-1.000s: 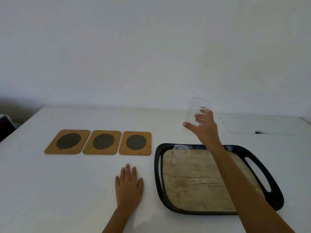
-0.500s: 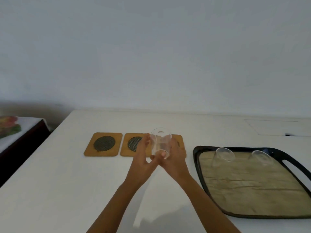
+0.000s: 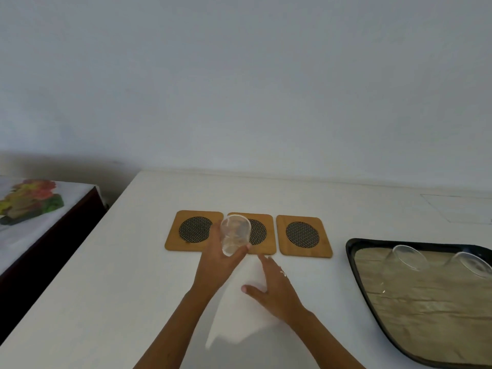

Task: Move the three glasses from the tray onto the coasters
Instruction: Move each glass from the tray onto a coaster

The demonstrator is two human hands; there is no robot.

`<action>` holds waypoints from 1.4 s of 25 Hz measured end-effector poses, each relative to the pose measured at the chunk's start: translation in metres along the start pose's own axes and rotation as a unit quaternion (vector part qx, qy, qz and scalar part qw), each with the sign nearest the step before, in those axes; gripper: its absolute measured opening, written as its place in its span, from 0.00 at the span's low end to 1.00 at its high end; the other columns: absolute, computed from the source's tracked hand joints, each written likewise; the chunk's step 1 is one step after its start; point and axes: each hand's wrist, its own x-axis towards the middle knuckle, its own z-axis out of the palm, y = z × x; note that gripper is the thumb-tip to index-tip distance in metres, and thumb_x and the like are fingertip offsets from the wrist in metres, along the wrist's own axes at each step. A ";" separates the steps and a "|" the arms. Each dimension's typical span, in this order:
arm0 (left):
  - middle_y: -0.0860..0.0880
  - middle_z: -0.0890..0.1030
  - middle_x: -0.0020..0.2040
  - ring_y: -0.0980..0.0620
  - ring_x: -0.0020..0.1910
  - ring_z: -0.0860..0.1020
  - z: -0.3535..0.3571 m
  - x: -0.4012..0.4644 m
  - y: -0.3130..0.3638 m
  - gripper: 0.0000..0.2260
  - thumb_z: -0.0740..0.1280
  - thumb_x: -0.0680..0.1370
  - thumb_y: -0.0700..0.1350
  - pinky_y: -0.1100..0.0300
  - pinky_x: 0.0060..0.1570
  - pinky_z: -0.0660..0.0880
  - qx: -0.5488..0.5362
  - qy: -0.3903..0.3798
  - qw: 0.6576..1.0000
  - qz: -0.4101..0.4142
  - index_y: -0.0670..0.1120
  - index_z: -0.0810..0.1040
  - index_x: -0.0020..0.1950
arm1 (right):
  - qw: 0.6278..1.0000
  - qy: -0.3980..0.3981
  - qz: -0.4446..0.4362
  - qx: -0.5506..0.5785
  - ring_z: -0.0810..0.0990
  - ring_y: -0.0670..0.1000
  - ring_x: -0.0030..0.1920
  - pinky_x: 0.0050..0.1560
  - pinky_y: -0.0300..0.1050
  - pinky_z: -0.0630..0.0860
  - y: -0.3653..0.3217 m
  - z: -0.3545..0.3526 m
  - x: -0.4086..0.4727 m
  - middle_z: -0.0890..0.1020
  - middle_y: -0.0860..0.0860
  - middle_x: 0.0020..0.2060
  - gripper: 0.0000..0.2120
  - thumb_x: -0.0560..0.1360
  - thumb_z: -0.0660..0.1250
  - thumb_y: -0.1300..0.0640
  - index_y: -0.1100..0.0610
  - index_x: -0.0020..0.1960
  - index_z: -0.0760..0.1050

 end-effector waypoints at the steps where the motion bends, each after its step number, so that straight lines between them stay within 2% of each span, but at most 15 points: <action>1: 0.57 0.75 0.52 0.60 0.50 0.76 -0.007 0.009 -0.008 0.27 0.74 0.66 0.56 0.69 0.41 0.74 -0.001 0.003 1.000 -0.013 0.57 0.65 0.60 | 0.998 0.007 0.002 -0.057 0.52 0.52 0.76 0.74 0.47 0.48 0.009 0.011 -0.001 0.56 0.49 0.77 0.39 0.72 0.59 0.33 0.51 0.76 0.51; 3: 0.54 0.74 0.51 0.61 0.49 0.75 -0.020 0.026 -0.022 0.27 0.76 0.67 0.52 0.70 0.42 0.72 -0.002 0.016 0.999 -0.035 0.53 0.65 0.60 | 0.990 0.054 -0.049 -0.120 0.51 0.52 0.77 0.73 0.46 0.42 0.016 0.024 -0.004 0.57 0.50 0.76 0.36 0.75 0.55 0.35 0.55 0.76 0.53; 5: 0.56 0.73 0.51 0.64 0.49 0.75 -0.030 0.043 -0.034 0.29 0.77 0.67 0.47 0.74 0.42 0.72 -0.002 0.036 0.998 -0.058 0.48 0.66 0.62 | 0.981 0.095 -0.082 -0.148 0.57 0.54 0.75 0.73 0.50 0.47 0.017 0.029 -0.004 0.63 0.52 0.74 0.34 0.76 0.55 0.37 0.58 0.73 0.61; 7: 0.51 0.74 0.55 0.57 0.52 0.77 -0.039 0.061 -0.046 0.32 0.76 0.68 0.45 0.68 0.48 0.72 -0.006 0.051 0.995 -0.086 0.43 0.64 0.66 | 0.975 0.119 -0.092 -0.166 0.59 0.54 0.74 0.73 0.53 0.50 0.016 0.030 -0.002 0.66 0.53 0.73 0.32 0.76 0.56 0.38 0.58 0.71 0.65; 8: 0.47 0.75 0.57 0.50 0.53 0.77 -0.043 0.068 -0.051 0.32 0.76 0.68 0.46 0.61 0.50 0.72 -0.001 0.055 0.993 -0.102 0.44 0.62 0.66 | 0.975 0.116 -0.088 -0.171 0.58 0.54 0.75 0.73 0.52 0.49 0.016 0.030 -0.002 0.65 0.52 0.73 0.32 0.76 0.55 0.37 0.58 0.72 0.65; 10: 0.44 0.75 0.58 0.45 0.54 0.76 -0.050 0.081 -0.061 0.33 0.75 0.69 0.48 0.55 0.51 0.72 0.006 0.055 0.990 -0.133 0.45 0.60 0.67 | 0.976 0.106 -0.080 -0.171 0.56 0.52 0.76 0.73 0.50 0.46 0.017 0.030 -0.001 0.63 0.51 0.74 0.32 0.76 0.53 0.36 0.56 0.72 0.63; 17: 0.44 0.76 0.59 0.44 0.56 0.75 -0.056 0.098 -0.082 0.32 0.75 0.69 0.48 0.51 0.56 0.72 0.028 0.052 0.987 -0.151 0.48 0.60 0.66 | 0.975 0.109 -0.078 -0.178 0.55 0.50 0.76 0.73 0.46 0.45 0.018 0.031 0.001 0.62 0.50 0.75 0.32 0.76 0.52 0.36 0.55 0.72 0.64; 22: 0.44 0.75 0.61 0.44 0.60 0.75 -0.054 0.099 -0.088 0.35 0.75 0.68 0.50 0.52 0.57 0.72 0.023 0.053 0.985 -0.162 0.50 0.58 0.67 | 0.975 0.118 -0.082 -0.167 0.59 0.52 0.75 0.73 0.49 0.49 0.019 0.032 0.001 0.66 0.51 0.73 0.31 0.76 0.54 0.37 0.56 0.71 0.66; 24: 0.42 0.70 0.68 0.42 0.65 0.71 -0.054 0.097 -0.086 0.40 0.76 0.67 0.51 0.48 0.62 0.71 0.016 0.042 0.986 -0.162 0.50 0.53 0.70 | 0.976 0.117 -0.083 -0.166 0.58 0.52 0.75 0.73 0.48 0.48 0.019 0.031 0.002 0.65 0.51 0.73 0.31 0.76 0.54 0.37 0.56 0.71 0.66; 26: 0.41 0.62 0.73 0.42 0.71 0.64 -0.052 0.088 -0.079 0.45 0.76 0.67 0.51 0.44 0.68 0.66 0.018 0.069 0.986 -0.153 0.49 0.49 0.73 | 0.977 0.112 -0.082 -0.163 0.56 0.51 0.75 0.73 0.46 0.47 0.019 0.030 0.002 0.64 0.50 0.74 0.31 0.76 0.54 0.37 0.55 0.72 0.64; 28: 0.40 0.61 0.73 0.41 0.72 0.60 -0.046 0.069 -0.067 0.41 0.74 0.70 0.52 0.45 0.69 0.63 0.047 0.142 0.981 -0.122 0.46 0.52 0.73 | 0.982 0.096 -0.076 -0.144 0.55 0.49 0.76 0.73 0.44 0.46 0.017 0.029 0.001 0.63 0.49 0.74 0.30 0.77 0.55 0.38 0.54 0.73 0.62; 30: 0.38 0.66 0.68 0.40 0.67 0.65 -0.032 0.041 -0.056 0.32 0.69 0.73 0.51 0.44 0.64 0.67 0.091 0.199 0.974 -0.055 0.41 0.59 0.70 | 0.992 0.094 -0.055 -0.070 0.58 0.49 0.75 0.74 0.44 0.51 0.014 0.023 -0.001 0.65 0.50 0.74 0.29 0.77 0.59 0.41 0.54 0.73 0.62; 31: 0.37 0.69 0.65 0.40 0.65 0.68 -0.024 0.027 -0.052 0.28 0.67 0.73 0.49 0.44 0.62 0.69 0.108 0.200 0.973 -0.022 0.39 0.62 0.68 | 0.995 0.092 -0.030 -0.011 0.61 0.50 0.74 0.73 0.45 0.55 0.011 0.018 -0.002 0.66 0.51 0.73 0.29 0.76 0.61 0.43 0.55 0.73 0.62; 33: 0.37 0.72 0.63 0.40 0.62 0.70 -0.006 0.001 -0.050 0.23 0.67 0.73 0.44 0.42 0.60 0.72 0.150 0.138 0.979 0.014 0.38 0.66 0.65 | 0.991 0.090 0.022 0.097 0.65 0.51 0.71 0.71 0.48 0.63 0.005 0.002 -0.001 0.67 0.52 0.71 0.29 0.75 0.66 0.46 0.55 0.72 0.62; 35: 0.37 0.72 0.66 0.39 0.65 0.70 0.011 -0.021 -0.051 0.21 0.68 0.74 0.44 0.40 0.62 0.71 0.223 0.035 0.974 0.007 0.41 0.69 0.65 | 0.983 0.110 0.038 0.139 0.69 0.51 0.67 0.67 0.49 0.69 0.002 -0.019 -0.004 0.69 0.51 0.68 0.27 0.74 0.68 0.48 0.54 0.70 0.64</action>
